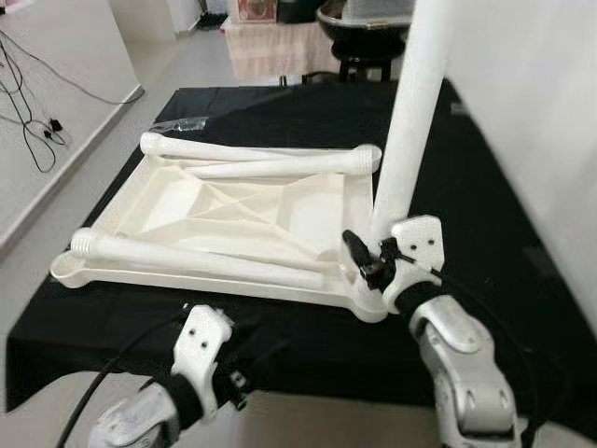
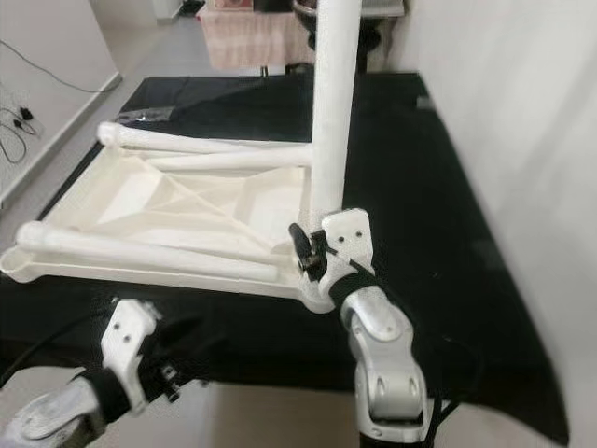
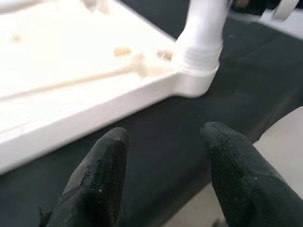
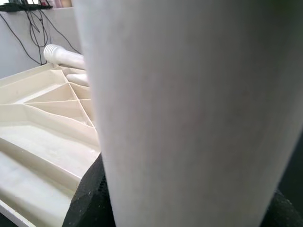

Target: Building children table

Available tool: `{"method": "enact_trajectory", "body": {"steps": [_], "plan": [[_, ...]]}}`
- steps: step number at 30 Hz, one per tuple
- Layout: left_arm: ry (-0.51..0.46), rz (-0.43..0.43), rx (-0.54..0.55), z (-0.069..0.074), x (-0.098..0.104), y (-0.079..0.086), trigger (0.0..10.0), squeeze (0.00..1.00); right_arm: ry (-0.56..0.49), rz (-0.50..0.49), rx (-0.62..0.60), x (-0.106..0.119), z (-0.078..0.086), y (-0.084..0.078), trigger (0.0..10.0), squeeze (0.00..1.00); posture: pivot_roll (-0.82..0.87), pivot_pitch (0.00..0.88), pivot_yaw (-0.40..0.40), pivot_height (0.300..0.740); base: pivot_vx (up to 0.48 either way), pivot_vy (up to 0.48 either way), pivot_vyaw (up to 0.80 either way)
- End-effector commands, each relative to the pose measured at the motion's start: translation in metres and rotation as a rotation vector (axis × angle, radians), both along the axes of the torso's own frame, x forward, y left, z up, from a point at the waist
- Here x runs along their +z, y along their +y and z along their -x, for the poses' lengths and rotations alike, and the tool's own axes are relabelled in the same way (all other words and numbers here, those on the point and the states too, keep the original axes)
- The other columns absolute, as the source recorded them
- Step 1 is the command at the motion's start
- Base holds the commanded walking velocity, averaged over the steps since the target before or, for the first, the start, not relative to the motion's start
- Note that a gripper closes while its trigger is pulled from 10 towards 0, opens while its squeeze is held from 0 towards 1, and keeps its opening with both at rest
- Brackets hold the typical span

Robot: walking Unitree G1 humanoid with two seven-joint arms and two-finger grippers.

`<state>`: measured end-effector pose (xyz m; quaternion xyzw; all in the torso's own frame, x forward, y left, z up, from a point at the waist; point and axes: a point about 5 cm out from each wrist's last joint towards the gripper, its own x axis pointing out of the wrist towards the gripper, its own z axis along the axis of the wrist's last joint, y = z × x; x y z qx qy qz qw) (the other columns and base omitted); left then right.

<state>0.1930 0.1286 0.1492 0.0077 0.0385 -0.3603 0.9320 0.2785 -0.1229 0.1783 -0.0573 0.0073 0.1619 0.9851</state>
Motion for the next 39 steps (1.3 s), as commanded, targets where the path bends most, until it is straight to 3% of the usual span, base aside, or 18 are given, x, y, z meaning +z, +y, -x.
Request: {"method": "enact_trajectory", "body": {"steps": [1,2,5,6,10,11,13,14,15,16,21,30,31,32,33,39], "plan": [[0.004,-0.014,0.005,0.001,-0.006,-0.001,10.0,0.00,0.206,0.045,-0.044,-0.040,0.000,-0.009,0.0,0.00,-0.02,0.156,0.061,0.740,0.000,0.000,0.00],[-0.004,-0.015,0.001,0.000,-0.005,-0.002,10.0,0.00,0.217,0.032,-0.041,-0.041,-0.002,-0.008,10.0,0.00,-0.02,0.157,0.056,0.740,0.000,0.000,0.00],[-0.023,-0.016,-0.003,-0.002,-0.005,-0.004,10.0,0.00,0.222,0.007,-0.041,-0.038,-0.005,-0.006,10.0,0.00,-0.02,0.155,0.057,0.740,0.000,0.000,0.00],[-0.029,-0.016,-0.006,-0.003,-0.005,-0.006,10.0,0.00,0.211,-0.016,-0.008,-0.035,-0.009,-0.006,10.0,1.00,-0.02,0.150,0.052,0.740,0.000,0.000,0.00],[-0.054,-0.028,-0.039,-0.006,-0.006,-0.011,10.0,0.00,0.172,-0.088,0.087,-0.021,-0.018,-0.008,10.0,1.00,-0.02,0.142,0.045,0.740,0.000,0.000,0.00],[-0.053,-0.033,-0.052,-0.006,-0.007,-0.013,10.0,0.00,0.144,-0.109,0.132,-0.015,-0.023,-0.009,10.0,0.40,-0.01,0.133,0.040,0.740,0.000,0.000,0.00],[-0.053,-0.037,-0.063,-0.006,-0.008,-0.014,10.0,0.00,0.120,-0.129,0.170,-0.010,-0.027,-0.011,10.0,0.40,-0.01,0.131,0.039,0.740,0.000,0.000,0.00],[-0.050,-0.036,-0.082,-0.007,-0.009,-0.015,10.0,0.00,0.071,-0.163,0.294,0.001,-0.036,-0.015,10.0,0.00,-0.01,0.128,0.039,0.740,0.000,0.000,0.00],[-0.050,-0.036,-0.082,-0.007,-0.009,-0.015,10.0,0.00,0.071,-0.163,0.294,0.001,-0.036,-0.015,10.0,0.00,-0.01,0.128,0.039,0.740,0.000,0.000,0.00],[-0.038,-0.029,-0.099,-0.008,-0.011,-0.017,10.0,0.00,0.049,-0.175,0.400,0.007,-0.041,-0.017,10.0,0.00,0.01,0.112,0.034,0.740,0.000,0.000,0.00],[-0.002,-0.009,-0.148,-0.011,-0.016,-0.022,10.0,0.00,0.029,-0.159,0.592,0.015,-0.049,-0.019,10.0,0.00,0.02,0.104,0.026,0.740,0.000,0.000,0.00],[-0.004,0.010,-0.148,-0.015,-0.018,-0.023,10.0,0.00,0.057,-0.092,0.790,0.022,-0.068,-0.019,10.0,0.00,0.03,0.097,0.018,0.740,0.000,0.000,0.00],[-0.011,0.013,-0.140,-0.016,-0.018,-0.023,10.0,0.00,0.054,-0.092,0.779,0.021,-0.074,-0.021,4.0,0.00,0.03,0.094,0.019,0.740,0.000,0.000,0.00],[-0.012,0.014,-0.137,-0.016,-0.018,-0.023,10.0,0.00,0.053,-0.092,0.775,0.021,-0.075,-0.021,4.0,0.00,0.03,0.094,0.019,0.740,0.000,0.000,0.00],[-0.019,0.011,-0.129,-0.016,-0.018,-0.023,10.0,0.00,0.059,-0.092,0.778,0.020,-0.076,-0.022,0.0,0.00,0.03,0.095,0.018,0.740,0.000,0.000,0.00],[-0.053,-0.008,-0.083,-0.017,-0.016,-0.021,10.0,0.00,0.082,-0.091,0.796,0.016,-0.076,-0.028,0.0,0.00,0.03,0.098,0.016,0.740,0.000,0.000,0.00]]}}
